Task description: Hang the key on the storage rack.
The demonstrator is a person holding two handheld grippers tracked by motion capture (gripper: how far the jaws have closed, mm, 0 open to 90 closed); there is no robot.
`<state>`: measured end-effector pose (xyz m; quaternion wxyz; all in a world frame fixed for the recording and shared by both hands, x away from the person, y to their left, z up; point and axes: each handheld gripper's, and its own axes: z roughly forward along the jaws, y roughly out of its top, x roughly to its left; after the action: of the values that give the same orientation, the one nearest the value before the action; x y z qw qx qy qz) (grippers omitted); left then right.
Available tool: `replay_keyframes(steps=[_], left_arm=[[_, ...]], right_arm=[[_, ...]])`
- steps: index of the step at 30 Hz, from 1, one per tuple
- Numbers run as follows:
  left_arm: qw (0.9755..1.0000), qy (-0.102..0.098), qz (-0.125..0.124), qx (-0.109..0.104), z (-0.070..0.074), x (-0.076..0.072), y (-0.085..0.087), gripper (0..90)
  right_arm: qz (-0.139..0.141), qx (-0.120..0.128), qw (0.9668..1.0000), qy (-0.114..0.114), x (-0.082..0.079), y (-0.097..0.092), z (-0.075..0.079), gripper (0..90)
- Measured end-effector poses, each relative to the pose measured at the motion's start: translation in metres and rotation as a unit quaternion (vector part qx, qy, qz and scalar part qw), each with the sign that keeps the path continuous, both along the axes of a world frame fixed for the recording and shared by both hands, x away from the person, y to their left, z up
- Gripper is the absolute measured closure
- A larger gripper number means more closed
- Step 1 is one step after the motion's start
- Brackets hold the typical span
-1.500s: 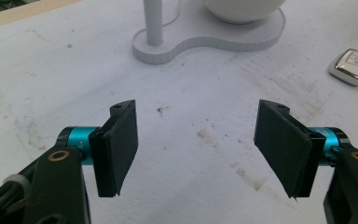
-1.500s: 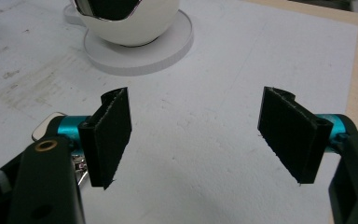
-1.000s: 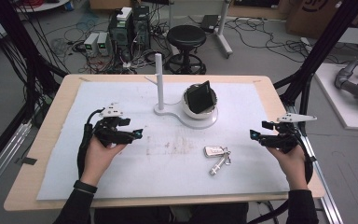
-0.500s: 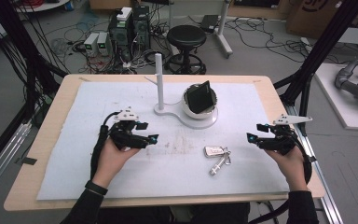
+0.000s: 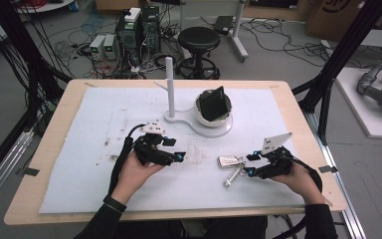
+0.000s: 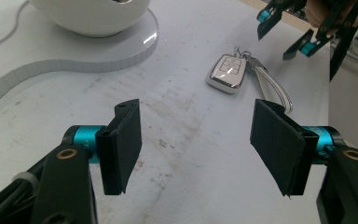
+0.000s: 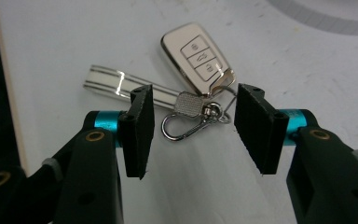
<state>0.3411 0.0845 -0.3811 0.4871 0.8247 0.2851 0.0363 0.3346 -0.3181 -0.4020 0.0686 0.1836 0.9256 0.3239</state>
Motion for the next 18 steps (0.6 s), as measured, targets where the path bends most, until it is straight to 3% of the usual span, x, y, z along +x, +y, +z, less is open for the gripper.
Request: replay_keyframes(steps=[6, 11, 12, 18], left_arm=[[0.9999, 0.007, 0.008, -0.008, -0.001, 0.0, 0.012, 33.8], [0.9997, 0.014, 0.015, -0.014, -0.003, -0.002, 0.019, 33.8], [0.9996, 0.014, 0.018, -0.013, -0.003, -0.003, 0.021, 33.8], [0.9996, 0.018, 0.018, -0.011, -0.004, -0.004, 0.024, 33.8]], right_arm=[[0.04, -0.017, 0.999, 0.001, 0.001, 0.014, -0.008, 52.4], [0.057, -0.024, 0.9981, -0.007, 0.004, 0.022, -0.012, 52.5], [0.061, -0.035, 0.9975, -0.006, 0.005, 0.024, -0.013, 54.7], [0.079, -0.032, 0.9964, -0.006, 0.005, 0.031, -0.015, 52.4]])
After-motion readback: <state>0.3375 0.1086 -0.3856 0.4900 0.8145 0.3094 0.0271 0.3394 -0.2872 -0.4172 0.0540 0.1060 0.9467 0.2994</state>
